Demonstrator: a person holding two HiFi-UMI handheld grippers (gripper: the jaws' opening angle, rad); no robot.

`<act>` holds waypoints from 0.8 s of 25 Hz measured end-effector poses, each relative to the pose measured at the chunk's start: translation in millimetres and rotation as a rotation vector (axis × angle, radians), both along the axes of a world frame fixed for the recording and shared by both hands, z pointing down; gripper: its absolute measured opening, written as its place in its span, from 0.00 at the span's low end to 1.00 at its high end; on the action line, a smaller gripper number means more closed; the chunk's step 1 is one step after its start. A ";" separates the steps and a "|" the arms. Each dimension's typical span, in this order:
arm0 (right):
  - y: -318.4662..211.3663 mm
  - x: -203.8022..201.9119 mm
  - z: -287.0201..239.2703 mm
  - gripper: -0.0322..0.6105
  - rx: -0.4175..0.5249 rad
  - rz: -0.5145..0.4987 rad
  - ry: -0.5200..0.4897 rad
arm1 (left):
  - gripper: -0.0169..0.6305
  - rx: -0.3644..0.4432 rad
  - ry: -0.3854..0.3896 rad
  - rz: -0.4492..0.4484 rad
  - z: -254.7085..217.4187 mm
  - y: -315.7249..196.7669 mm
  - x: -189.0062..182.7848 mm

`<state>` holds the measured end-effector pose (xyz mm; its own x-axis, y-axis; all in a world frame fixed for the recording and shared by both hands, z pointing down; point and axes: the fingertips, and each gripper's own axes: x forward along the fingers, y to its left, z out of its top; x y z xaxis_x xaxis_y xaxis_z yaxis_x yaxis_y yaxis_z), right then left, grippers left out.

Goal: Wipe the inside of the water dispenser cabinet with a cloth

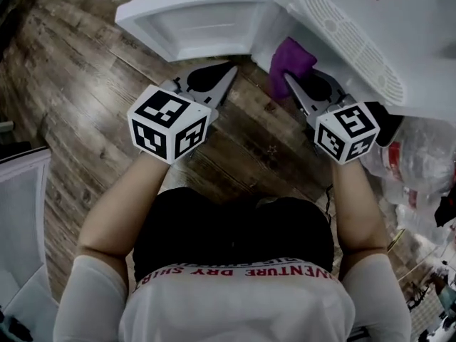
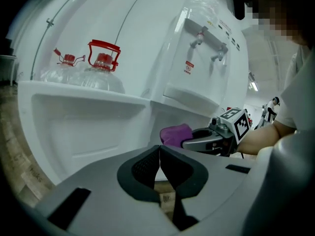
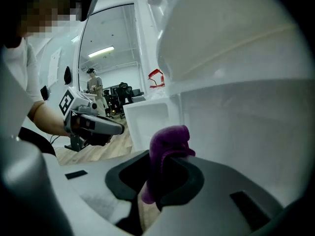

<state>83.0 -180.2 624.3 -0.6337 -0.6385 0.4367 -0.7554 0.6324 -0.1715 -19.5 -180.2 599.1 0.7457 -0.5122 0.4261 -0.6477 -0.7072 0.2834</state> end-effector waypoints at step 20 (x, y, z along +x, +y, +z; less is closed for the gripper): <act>-74.0 27.9 -27.0 0.15 0.246 0.224 -0.008 | 0.07 0.007 0.048 0.013 12.4 -10.7 15.6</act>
